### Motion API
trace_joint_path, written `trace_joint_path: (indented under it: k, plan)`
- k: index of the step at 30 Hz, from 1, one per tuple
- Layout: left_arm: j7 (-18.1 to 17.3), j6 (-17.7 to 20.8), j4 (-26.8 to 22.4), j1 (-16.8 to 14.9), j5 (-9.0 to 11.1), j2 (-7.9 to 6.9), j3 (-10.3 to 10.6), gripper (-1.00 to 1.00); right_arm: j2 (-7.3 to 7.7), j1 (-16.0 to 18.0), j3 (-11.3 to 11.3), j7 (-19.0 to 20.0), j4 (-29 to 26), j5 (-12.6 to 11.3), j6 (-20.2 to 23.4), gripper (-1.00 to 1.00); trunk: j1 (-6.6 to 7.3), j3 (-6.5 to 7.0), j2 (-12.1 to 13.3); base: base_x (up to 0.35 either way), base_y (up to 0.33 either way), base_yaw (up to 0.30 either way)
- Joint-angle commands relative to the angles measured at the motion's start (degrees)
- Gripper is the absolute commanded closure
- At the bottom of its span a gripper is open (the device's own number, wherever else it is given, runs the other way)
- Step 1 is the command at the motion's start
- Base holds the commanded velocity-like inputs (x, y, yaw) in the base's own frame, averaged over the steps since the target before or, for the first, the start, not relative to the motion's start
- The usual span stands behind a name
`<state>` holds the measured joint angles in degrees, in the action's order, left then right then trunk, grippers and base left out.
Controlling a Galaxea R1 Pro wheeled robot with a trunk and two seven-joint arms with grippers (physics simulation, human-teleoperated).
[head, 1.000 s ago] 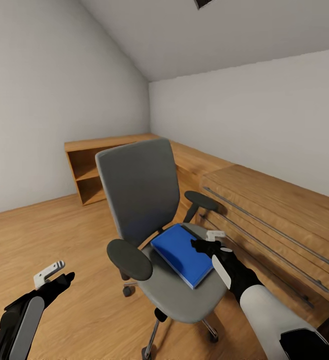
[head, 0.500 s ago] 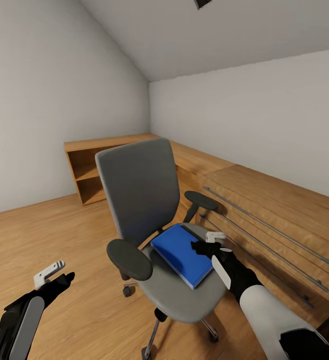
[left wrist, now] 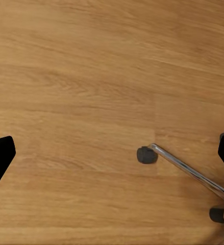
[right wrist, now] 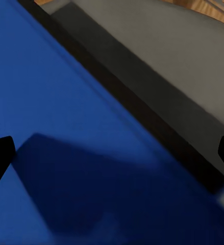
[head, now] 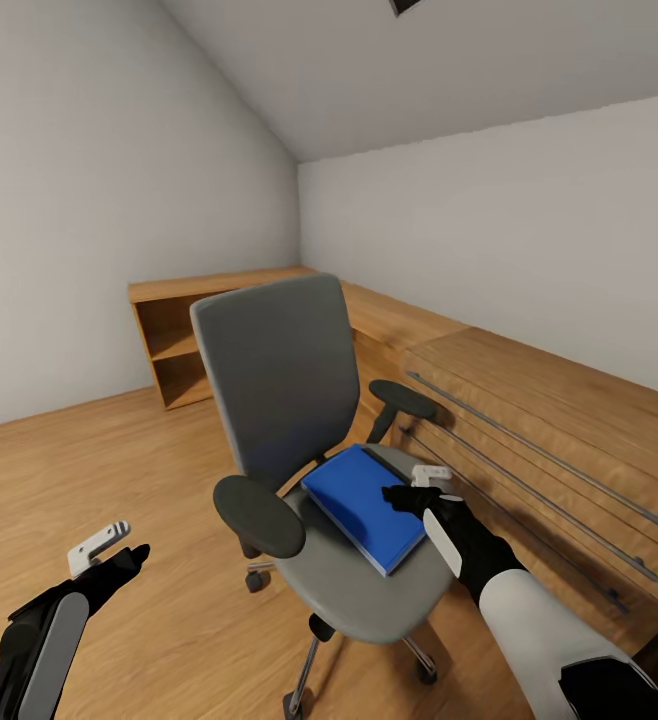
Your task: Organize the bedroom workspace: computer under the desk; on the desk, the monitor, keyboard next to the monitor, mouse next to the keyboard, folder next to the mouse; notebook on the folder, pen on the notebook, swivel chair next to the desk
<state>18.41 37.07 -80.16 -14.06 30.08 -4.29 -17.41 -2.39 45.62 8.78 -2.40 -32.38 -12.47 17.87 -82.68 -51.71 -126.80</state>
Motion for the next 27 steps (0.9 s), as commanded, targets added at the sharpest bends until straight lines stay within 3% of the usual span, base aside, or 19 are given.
trace_joint_path:
  k: [1, 9, 27]
  plan:
    - [0.5, 0.2, -0.1, 0.0, 0.6, -0.01, 0.0, -1.0, 0.05, 0.0, 0.2, -0.4, 0.5, -0.2, 0.3, -1.0, 0.0, -0.07, 0.0, 0.0, 0.0, 0.0]
    - [0.4, 0.3, 0.3, 0.0, 0.6, -0.03, 0.0, -1.0, 0.06, 0.0, 0.2, -0.4, 0.5, -0.1, 0.3, -1.0, 0.0, -0.07, 0.0, -0.011, 0.0, 0.0]
    - [0.4, 0.2, 0.4, 0.0, 0.6, -0.01, 0.0, -1.0, 0.1, 0.0, 0.2, -0.4, 0.5, 0.0, 0.2, -1.0, 0.0, -0.07, 0.0, -0.143, -0.003, 0.0]
